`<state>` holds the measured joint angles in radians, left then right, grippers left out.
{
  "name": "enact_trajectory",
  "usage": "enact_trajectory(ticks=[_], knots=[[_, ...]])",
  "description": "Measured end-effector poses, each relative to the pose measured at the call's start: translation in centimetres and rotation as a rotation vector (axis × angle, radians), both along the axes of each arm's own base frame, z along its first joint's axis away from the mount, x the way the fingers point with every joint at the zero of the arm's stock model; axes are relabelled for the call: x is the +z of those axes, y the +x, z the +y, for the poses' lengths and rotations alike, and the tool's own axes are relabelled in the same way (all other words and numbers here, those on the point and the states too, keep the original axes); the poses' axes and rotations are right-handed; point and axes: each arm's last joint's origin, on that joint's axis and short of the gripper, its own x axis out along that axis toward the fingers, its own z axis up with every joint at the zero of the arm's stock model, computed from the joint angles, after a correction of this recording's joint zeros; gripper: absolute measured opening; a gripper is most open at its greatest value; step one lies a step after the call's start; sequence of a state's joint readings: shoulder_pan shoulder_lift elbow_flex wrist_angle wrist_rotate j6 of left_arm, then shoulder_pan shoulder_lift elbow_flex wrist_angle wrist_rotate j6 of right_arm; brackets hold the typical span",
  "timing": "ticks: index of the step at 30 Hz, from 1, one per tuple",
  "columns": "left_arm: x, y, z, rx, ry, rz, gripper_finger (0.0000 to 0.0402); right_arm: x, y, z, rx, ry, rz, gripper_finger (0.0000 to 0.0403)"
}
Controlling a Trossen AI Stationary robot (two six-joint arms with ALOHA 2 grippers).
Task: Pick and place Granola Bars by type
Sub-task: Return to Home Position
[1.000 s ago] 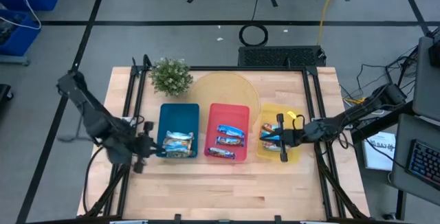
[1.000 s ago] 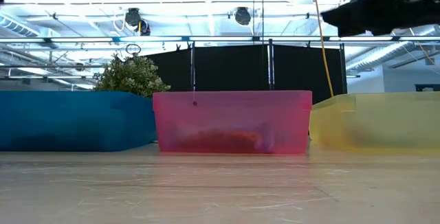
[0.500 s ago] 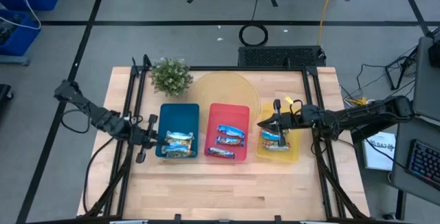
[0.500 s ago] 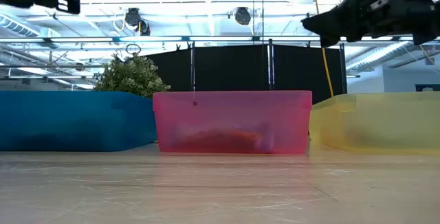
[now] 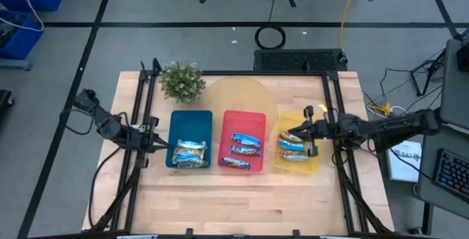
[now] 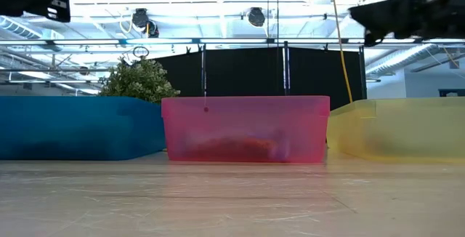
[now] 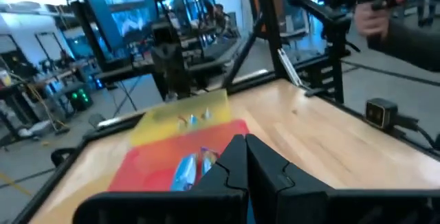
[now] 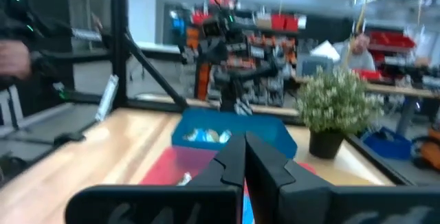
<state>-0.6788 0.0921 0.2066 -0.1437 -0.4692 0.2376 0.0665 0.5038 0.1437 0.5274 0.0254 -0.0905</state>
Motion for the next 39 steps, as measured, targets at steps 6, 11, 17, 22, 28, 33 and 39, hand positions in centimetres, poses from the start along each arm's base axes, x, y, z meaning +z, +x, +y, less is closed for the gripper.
enact_trajectory(ticks=[6, 11, 17, 22, 28, 33, 39], knots=[[-1.0, 0.8, -0.1, 0.066, 0.019, -0.095, 0.0001, 0.0, -2.1, -0.3, -0.009, 0.047, -0.159, 0.0], [-2.8, 1.3, 0.2, 0.116, 0.03, -0.056, 0.0001, -0.3, -2.2, -0.4, -0.015, 0.069, -0.134, 0.0], [-4.4, 1.7, 0.7, 0.168, 0.011, 0.001, 0.0, -0.5, -2.1, -0.5, -0.047, 0.05, -0.109, 0.0], [-4.6, 2.1, 1.3, 0.193, 0.0, 0.014, 0.0, -0.8, -2.1, -0.7, -0.086, 0.036, -0.081, 0.0], [-4.7, 2.3, 1.8, 0.193, -0.021, 0.024, 0.0, -1.5, -2.0, -0.8, -0.092, 0.075, -0.003, 0.0], [-4.8, 2.4, 1.9, 0.204, -0.016, 0.032, 0.0, -2.5, -1.9, -0.8, -0.105, 0.096, 0.094, 0.0], [-5.2, 2.6, 1.8, 0.204, -0.01, 0.082, 0.0, -2.9, -1.9, -1.0, -0.197, 0.113, 0.134, 0.0]])
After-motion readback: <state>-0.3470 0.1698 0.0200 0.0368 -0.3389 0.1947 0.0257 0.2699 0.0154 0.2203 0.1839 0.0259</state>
